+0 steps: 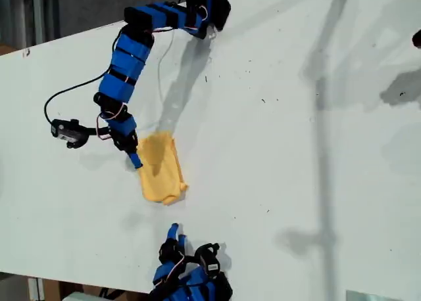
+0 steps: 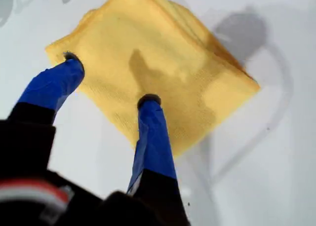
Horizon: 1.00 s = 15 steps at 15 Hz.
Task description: Grasp corners of a square towel and fold twice.
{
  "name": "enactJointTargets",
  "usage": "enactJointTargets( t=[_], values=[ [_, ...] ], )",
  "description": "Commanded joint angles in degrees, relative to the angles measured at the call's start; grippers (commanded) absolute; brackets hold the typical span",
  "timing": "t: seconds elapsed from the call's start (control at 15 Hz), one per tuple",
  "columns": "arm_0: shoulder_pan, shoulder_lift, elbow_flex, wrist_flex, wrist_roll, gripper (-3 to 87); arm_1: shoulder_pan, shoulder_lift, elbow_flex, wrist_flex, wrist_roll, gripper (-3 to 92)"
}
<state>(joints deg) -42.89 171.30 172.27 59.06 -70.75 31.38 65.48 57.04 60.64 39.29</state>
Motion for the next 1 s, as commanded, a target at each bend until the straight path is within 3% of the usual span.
enactJointTargets(
  t=[0.0,0.13,0.27,0.4,0.53,0.6,0.73,0.8,0.93],
  values=[
    [-1.1,1.6,-0.1,1.1,-0.4,18.3,7.1,14.8,7.8,13.9,1.1,30.2],
    [-1.7,8.4,1.5,4.3,-0.3,18.3,6.7,39.5,38.6,7.0,4.9,31.9],
    [-2.5,26.4,4.8,14.3,0.2,18.3,4.2,64.4,67.8,-0.4,11.8,31.7],
    [-2.3,27.2,4.9,15.1,0.4,18.1,5.2,92.9,90.4,0.9,15.6,29.7],
    [-0.9,27.2,4.8,14.9,1.8,18.0,2.3,121.9,98.6,15.9,19.4,32.3],
    [0.3,27.3,4.7,14.8,3.3,17.9,0.6,122.0,97.7,20.4,21.3,33.8],
    [3.6,27.3,4.2,14.7,6.3,17.8,-2.3,123.4,101.2,19.8,21.5,15.0],
    [5.4,27.3,4.1,14.8,6.9,17.8,-1.1,123.4,103.0,20.0,21.5,10.9],
    [6.0,27.4,4.8,16.7,-0.7,17.4,3.5,123.3,105.2,22.1,24.1,10.3]
  ],
)
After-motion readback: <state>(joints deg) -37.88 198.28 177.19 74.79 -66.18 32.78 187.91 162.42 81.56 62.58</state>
